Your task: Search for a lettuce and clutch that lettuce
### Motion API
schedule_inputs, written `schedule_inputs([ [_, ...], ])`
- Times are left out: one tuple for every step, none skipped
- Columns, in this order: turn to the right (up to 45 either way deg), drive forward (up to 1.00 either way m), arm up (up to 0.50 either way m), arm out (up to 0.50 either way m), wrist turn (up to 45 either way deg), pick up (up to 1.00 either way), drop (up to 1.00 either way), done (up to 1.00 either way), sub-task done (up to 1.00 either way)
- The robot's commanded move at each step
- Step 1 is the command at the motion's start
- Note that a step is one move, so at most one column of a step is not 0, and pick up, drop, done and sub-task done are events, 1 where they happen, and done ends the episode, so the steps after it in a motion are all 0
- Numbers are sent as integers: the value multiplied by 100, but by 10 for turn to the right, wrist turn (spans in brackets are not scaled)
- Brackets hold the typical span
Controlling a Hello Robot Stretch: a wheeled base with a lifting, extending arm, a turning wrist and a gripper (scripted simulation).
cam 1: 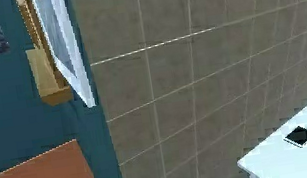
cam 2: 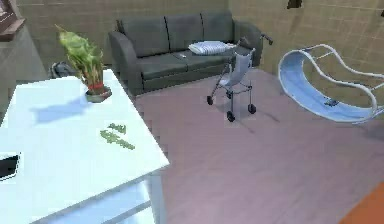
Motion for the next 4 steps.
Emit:
schedule_inputs([
  [-450,0,0,0,0,0,0,0,0],
  [-270,0,0,0,0,0,0,0,0],
  [-30,0,0,0,0,0,0,0,0],
  [0,40,0,0,0,0,0,0,0],
])
